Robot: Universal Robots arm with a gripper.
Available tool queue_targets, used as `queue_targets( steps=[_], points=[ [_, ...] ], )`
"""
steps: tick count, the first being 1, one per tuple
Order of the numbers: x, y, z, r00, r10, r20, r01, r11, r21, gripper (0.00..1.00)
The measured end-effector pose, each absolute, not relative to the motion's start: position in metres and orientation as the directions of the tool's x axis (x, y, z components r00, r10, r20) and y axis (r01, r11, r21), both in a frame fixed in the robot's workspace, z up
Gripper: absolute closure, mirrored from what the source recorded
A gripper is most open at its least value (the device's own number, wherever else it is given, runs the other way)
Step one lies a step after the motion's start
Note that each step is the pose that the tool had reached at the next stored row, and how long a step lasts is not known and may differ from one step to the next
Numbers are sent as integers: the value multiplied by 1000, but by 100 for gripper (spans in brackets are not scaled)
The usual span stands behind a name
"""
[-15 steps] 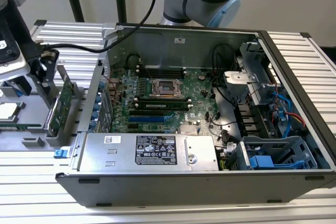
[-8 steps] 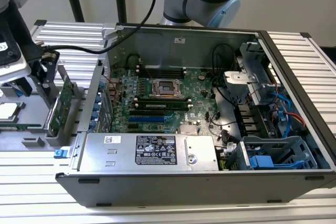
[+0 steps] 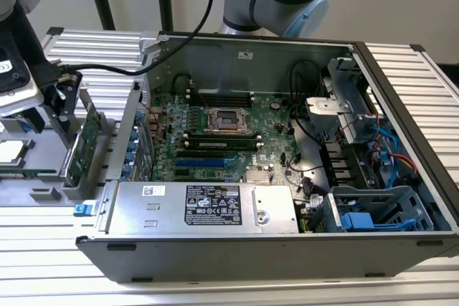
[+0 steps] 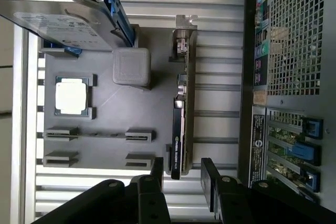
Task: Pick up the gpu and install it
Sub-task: 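Pick up the gpu and move the gpu toward the slot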
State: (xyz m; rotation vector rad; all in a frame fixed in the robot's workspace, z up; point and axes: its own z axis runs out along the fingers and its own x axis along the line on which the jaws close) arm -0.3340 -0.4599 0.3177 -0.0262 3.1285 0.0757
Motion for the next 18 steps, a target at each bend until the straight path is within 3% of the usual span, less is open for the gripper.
queue_targets(
  steps=[18],
  points=[
    [-334, -460, 310, -1000, -16, -12, -17, 999, 48, 0]
  ],
)
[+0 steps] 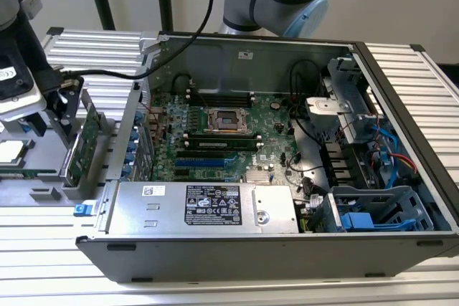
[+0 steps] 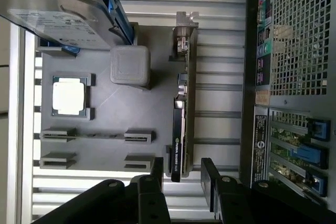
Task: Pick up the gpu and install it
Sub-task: 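Pick up the gpu and move the gpu toward the slot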
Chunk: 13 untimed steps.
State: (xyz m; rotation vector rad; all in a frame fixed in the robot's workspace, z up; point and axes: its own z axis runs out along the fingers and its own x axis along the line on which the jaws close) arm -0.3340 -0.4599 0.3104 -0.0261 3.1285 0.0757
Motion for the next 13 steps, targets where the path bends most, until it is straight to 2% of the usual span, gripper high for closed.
queue_targets(
  steps=[13],
  points=[
    [-334, -460, 299, -1000, -16, -12, -17, 999, 48, 0]
  ],
)
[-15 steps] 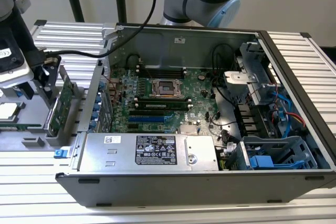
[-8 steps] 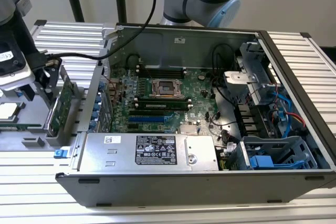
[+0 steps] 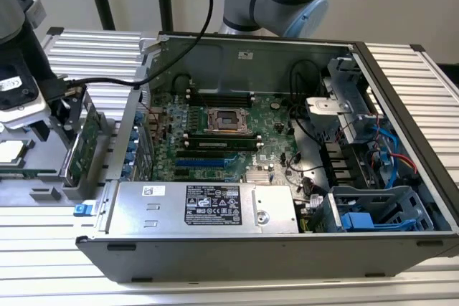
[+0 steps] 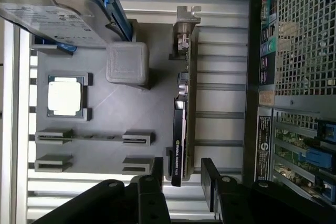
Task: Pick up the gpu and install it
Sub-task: 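Pick up the gpu and move the gpu toward the slot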
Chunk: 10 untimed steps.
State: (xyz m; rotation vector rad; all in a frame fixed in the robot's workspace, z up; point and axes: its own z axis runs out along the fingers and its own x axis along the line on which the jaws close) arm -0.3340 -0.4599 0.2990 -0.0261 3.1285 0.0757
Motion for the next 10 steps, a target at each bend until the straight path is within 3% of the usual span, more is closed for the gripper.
queue_targets(
  steps=[10],
  points=[
    [-334, -460, 293, -1000, -14, -12, -14, 999, 48, 0]
  ],
)
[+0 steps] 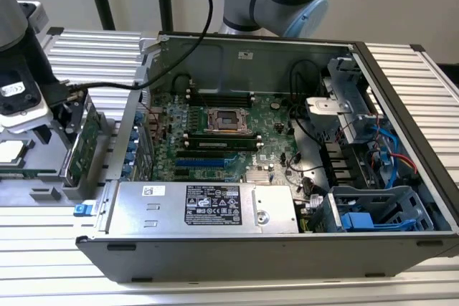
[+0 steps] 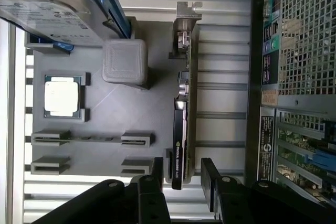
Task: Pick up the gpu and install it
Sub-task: 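Pick up the gpu and move the gpu toward the slot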
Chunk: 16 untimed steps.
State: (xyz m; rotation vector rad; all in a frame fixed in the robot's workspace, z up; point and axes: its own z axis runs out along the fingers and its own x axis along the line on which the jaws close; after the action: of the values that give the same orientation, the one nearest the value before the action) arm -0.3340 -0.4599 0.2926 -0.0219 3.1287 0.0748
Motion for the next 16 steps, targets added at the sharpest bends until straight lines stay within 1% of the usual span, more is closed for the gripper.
queue_targets(
  steps=[16],
  points=[
    [-334, -460, 284, -1000, -14, -13, -14, 999, 48, 0]
  ],
)
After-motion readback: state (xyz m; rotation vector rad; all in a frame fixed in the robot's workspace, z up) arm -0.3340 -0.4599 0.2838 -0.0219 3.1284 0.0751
